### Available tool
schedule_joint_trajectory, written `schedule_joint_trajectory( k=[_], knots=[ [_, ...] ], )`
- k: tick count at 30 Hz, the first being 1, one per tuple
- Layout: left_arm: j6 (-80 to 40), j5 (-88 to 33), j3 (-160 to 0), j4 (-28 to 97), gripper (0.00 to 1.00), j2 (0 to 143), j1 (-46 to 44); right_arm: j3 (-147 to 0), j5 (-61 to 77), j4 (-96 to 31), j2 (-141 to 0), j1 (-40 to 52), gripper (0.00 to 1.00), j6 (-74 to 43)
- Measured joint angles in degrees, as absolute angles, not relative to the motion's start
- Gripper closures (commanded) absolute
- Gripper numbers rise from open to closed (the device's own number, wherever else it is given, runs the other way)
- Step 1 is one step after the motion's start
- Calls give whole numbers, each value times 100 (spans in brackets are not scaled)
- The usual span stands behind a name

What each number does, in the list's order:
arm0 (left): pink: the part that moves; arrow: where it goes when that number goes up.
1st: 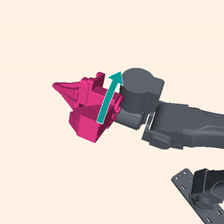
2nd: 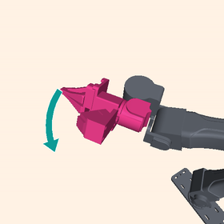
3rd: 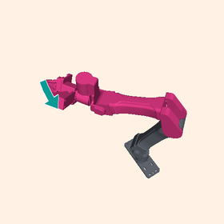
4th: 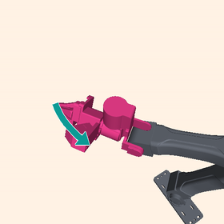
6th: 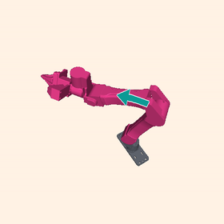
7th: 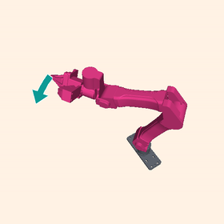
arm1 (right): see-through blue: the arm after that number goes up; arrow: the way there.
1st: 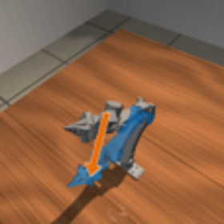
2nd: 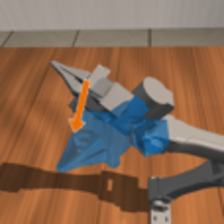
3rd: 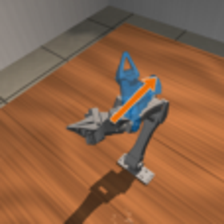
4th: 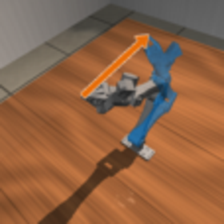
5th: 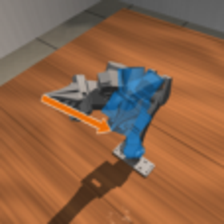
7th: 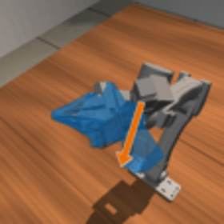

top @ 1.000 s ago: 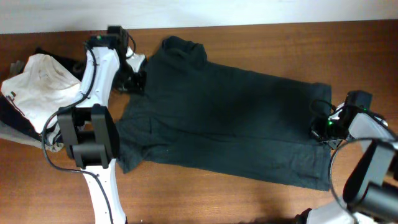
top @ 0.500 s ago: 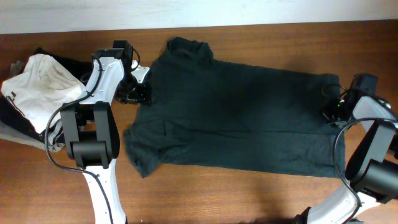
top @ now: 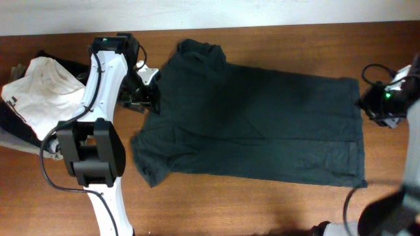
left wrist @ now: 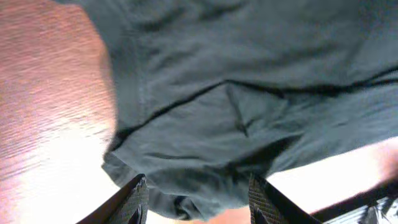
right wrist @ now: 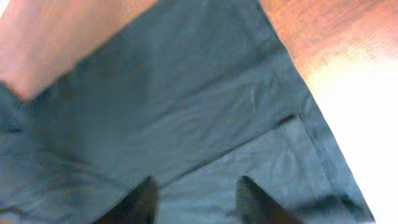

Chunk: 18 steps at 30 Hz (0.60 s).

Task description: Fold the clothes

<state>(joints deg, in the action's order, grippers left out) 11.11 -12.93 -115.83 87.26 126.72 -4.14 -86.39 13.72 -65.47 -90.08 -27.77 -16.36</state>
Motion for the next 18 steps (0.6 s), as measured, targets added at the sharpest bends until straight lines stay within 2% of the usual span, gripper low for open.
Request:
schedule_joint_trajectory(
  k=[6, 14, 15, 18],
  knots=[
    [1127, -1450, -10965, 8025, 46, 12663, -827, -8663, 1415, -7579, -8460, -2777, 49, -1605],
    [1157, -1461, -9638, 7360, 46, 12663, -1479, -8173, 1411, -7472, -8475, -2777, 48, -1450],
    [1157, -1459, -9524, 7290, 47, 12663, -1509, -8101, 1409, -7428, -8482, -2777, 47, -1450],
    [1157, -1461, -9310, 7150, 58, 12663, -1564, -7749, 1374, -7236, -8493, -2777, 46, -1441]
  ],
)
